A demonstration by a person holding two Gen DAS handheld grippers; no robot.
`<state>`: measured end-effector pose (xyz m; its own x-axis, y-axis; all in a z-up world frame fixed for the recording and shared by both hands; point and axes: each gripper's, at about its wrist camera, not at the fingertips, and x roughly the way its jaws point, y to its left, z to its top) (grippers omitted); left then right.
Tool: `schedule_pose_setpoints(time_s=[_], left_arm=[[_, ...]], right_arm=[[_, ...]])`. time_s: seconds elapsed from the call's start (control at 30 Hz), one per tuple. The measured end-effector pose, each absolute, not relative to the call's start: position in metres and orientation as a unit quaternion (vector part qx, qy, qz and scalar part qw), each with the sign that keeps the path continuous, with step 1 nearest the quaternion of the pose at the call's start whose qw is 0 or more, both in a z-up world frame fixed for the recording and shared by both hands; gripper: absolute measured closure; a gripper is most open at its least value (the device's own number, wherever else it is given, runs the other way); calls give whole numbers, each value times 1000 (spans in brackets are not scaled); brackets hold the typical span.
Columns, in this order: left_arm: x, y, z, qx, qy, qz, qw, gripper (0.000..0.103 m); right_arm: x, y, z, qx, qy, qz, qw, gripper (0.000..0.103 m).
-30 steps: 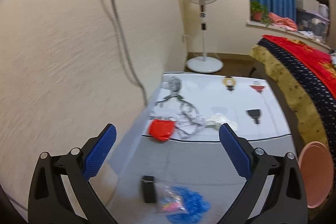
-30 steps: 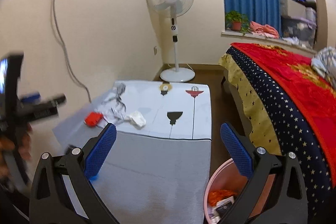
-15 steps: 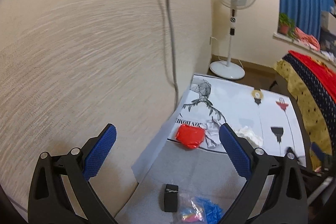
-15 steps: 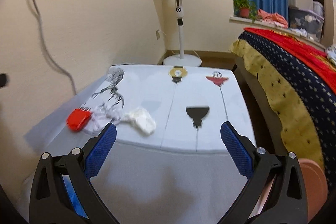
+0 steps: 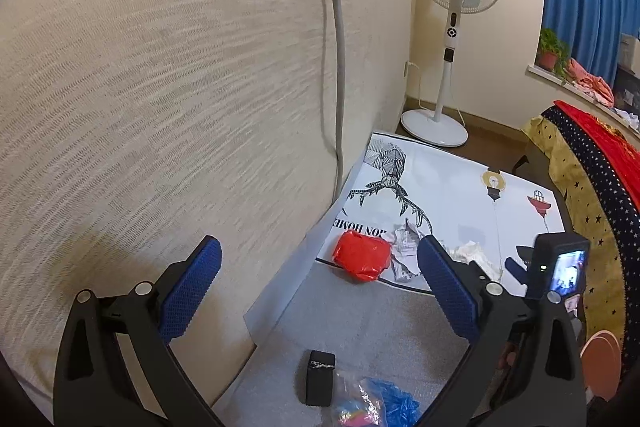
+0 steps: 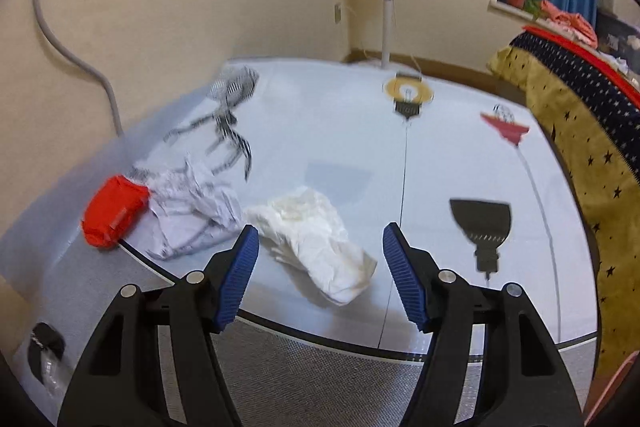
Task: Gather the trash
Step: 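Close the right tool on the crumpled white tissue, then lift the tissue with the right tool while the left tool grasps crumpled printed paper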
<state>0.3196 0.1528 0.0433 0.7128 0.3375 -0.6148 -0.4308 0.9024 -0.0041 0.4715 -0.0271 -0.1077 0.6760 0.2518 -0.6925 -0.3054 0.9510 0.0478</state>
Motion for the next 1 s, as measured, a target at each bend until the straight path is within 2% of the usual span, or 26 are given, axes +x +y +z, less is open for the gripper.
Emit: schedule_pose_setpoints(time_s=[0.03, 0.07, 0.1, 0.13, 0.2, 0.4, 0.53, 0.8, 1.0], left_arm=[[320, 153, 43, -72, 317, 208, 922, 8], [319, 152, 43, -72, 317, 209, 922, 8], [320, 152, 43, -71, 317, 209, 922, 8], [320, 152, 43, -71, 317, 210, 922, 8], [321, 152, 43, -71, 318, 211, 922, 8], [324, 152, 40, -72, 319, 213, 921, 8], [325, 149, 39, -69, 312, 207, 925, 8], [345, 108, 12, -88, 323, 169, 927, 8], [398, 60, -18, -79, 303, 127, 941, 8]], right_arm=[[474, -27, -111, -36, 381, 154, 911, 40], [475, -26, -115, -36, 387, 155, 908, 52], [477, -27, -117, -34, 392, 156, 906, 72], [477, -27, -118, -31, 393, 157, 905, 75], [475, -27, -116, -31, 386, 158, 909, 96], [463, -31, -107, -32, 358, 151, 921, 98], [450, -49, -80, -6, 346, 155, 925, 98], [360, -116, 21, -38, 328, 163, 930, 98], [287, -189, 46, -27, 332, 109, 937, 98]])
